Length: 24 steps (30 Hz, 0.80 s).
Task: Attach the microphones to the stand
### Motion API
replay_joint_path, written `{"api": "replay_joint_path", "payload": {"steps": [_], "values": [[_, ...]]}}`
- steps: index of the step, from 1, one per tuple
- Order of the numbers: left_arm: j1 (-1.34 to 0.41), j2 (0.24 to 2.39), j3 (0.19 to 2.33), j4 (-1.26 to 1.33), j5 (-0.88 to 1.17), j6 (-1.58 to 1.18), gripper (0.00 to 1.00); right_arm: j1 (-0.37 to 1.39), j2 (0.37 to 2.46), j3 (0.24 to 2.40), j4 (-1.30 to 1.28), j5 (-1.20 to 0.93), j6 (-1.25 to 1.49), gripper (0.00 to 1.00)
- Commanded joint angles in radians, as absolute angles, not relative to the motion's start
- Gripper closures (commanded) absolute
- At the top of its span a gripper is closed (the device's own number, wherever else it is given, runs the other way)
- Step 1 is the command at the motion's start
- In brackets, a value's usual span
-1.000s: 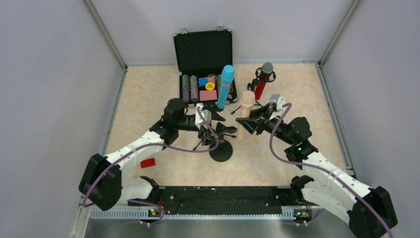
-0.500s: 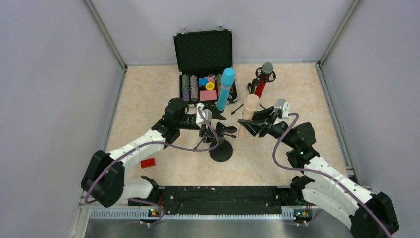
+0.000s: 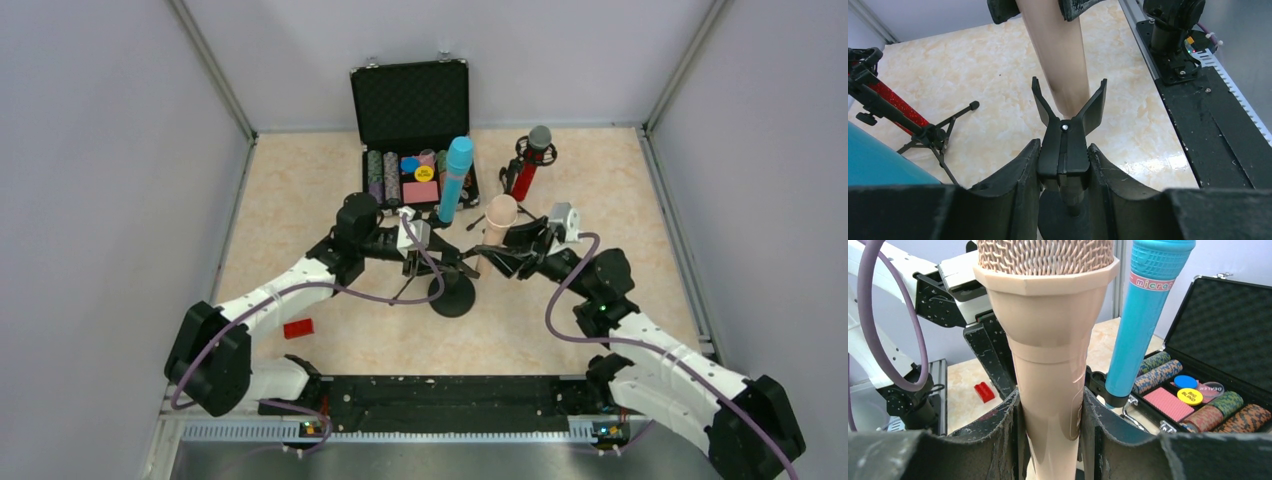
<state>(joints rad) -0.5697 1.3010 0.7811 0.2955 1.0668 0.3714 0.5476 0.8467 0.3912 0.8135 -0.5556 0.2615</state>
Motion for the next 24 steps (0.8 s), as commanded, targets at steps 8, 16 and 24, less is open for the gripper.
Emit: {"api": "replay_joint_path", "payload": {"steps": [8,16,24], "values": [[-0.565,1.28,0.786,0.324,1.08,0.365,1.0,0.663,0.914,0.352,1.039,-0.436,0.183,1.0],[-0.565,1.302,0.787,0.342,1.083,0.34,1.0,0.716,0.953,0.332,1.103,-0.368,0.174,1.0],[-0.565,1.296,0.78,0.363,1.071,0.328,1.0,0.738,0.977,0.323,1.13,-0.338,0.169,1.0]]}}
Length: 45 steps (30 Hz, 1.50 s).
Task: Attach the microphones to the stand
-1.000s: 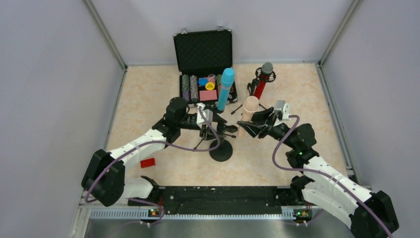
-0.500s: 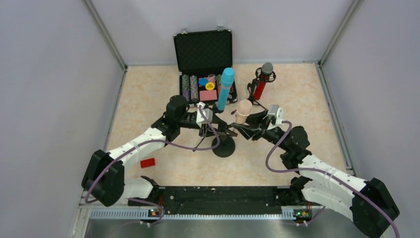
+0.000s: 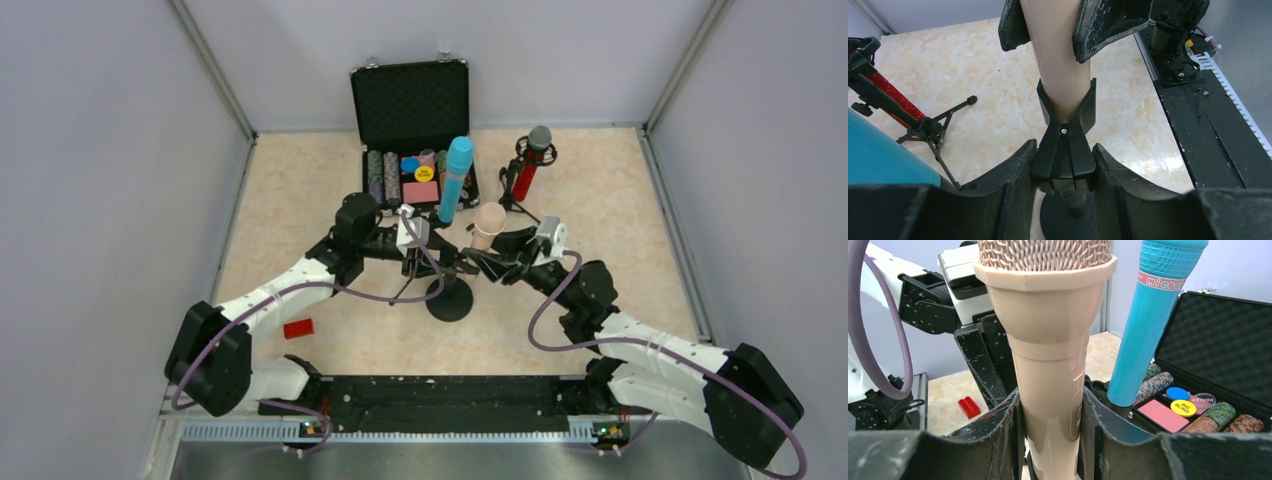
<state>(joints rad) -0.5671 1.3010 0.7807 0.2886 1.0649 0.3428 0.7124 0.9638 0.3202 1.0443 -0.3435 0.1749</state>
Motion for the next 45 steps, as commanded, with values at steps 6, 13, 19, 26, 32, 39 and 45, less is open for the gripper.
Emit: {"api": "replay_joint_path", "payload": {"steps": [6,13,19,26,32,39,45], "values": [[-0.566,1.307,0.783,0.382,1.069,0.301,1.0,0.764,1.008,0.336,1.11,-0.313,0.153,1.0],[-0.566,1.307,0.785,0.386,1.062,0.293,1.0,0.783,1.018,0.338,1.086,-0.294,0.126,1.0],[-0.566,1.313,0.795,0.392,1.068,0.286,1.0,0.789,1.026,0.343,1.062,-0.289,0.125,1.0],[-0.566,1.303,0.777,0.439,1.056,0.26,0.37,0.789,1.005,0.353,1.016,-0.276,0.136,0.84],[-0.566,1.234,0.688,0.587,0.978,0.207,0.01,0.789,1.004,0.375,0.973,-0.283,0.161,0.41],[-0.566,1.163,0.667,0.544,0.927,0.214,0.01,0.789,0.986,0.368,0.974,-0.276,0.171,0.17],[-0.566,1.072,0.626,0.485,0.848,0.211,0.01,0.789,0.949,0.362,0.929,-0.245,0.173,0.09]]}}
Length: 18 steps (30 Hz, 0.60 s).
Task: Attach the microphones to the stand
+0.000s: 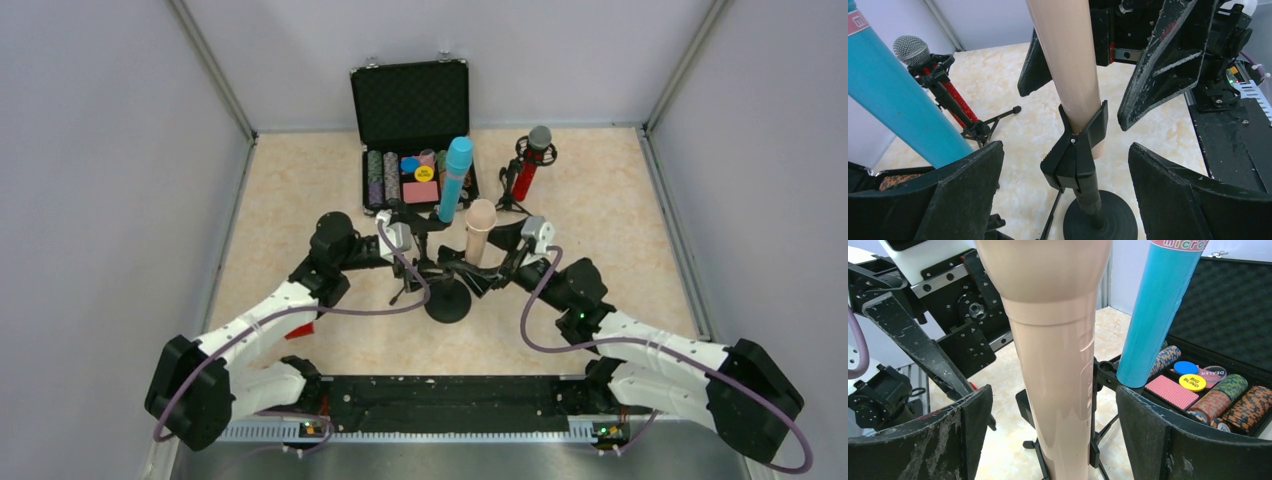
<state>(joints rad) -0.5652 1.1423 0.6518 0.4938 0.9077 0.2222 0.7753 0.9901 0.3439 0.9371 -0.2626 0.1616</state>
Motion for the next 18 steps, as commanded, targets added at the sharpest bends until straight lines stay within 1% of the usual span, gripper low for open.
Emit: {"api": "replay_joint_path", "payload": {"steps": [1,7,14,18], "values": [[-0.566,1.054,0.619,0.463,0.839,0.216,0.01,0.79,0.94,0.359,0.919,-0.235,0.175,0.08],[-0.566,0.943,0.565,0.35,0.778,0.221,0.01,0.789,0.884,0.34,0.89,-0.193,0.18,0.03],[-0.566,0.868,0.467,0.353,0.702,0.171,0.01,0.788,0.864,0.358,0.832,-0.207,0.183,0.02],[-0.566,0.87,0.404,0.441,0.683,0.106,0.03,0.788,0.866,0.375,0.806,-0.223,0.183,0.02]]}}
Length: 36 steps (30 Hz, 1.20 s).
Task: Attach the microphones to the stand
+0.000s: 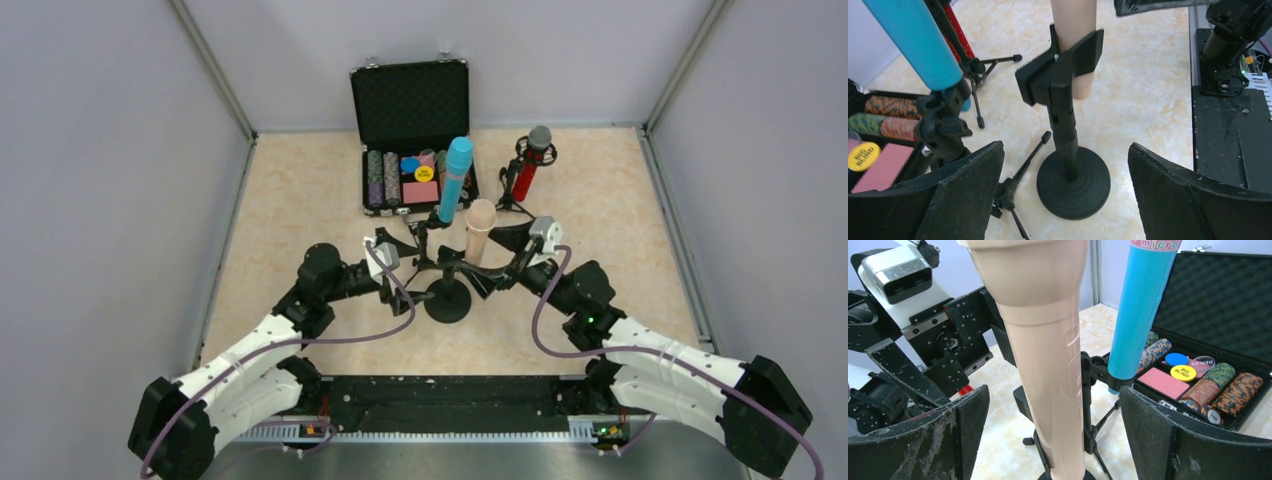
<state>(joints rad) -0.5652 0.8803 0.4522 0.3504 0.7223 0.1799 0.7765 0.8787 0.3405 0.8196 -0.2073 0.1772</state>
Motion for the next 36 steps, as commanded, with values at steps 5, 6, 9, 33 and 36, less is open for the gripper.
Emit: {"api": "replay_joint_path", "payload": {"steps": [5,6,9,33,36], "values": [[-0.566,0.918,0.329,0.623,0.675,0.011,0.04,0.788,0.873,0.388,0.785,-0.231,0.195,0.02],[-0.566,0.935,0.318,0.667,0.679,0.005,0.04,0.788,0.876,0.39,0.783,-0.234,0.194,0.02],[-0.567,1.013,0.292,0.811,0.703,-0.053,0.06,0.788,0.883,0.395,0.782,-0.237,0.196,0.02],[-0.609,1.425,0.443,1.214,0.857,-0.141,0.36,0.787,0.887,0.419,0.722,-0.226,0.197,0.01],[-0.609,1.446,0.449,1.235,0.864,-0.157,0.43,0.788,0.884,0.419,0.717,-0.227,0.195,0.01]]}}
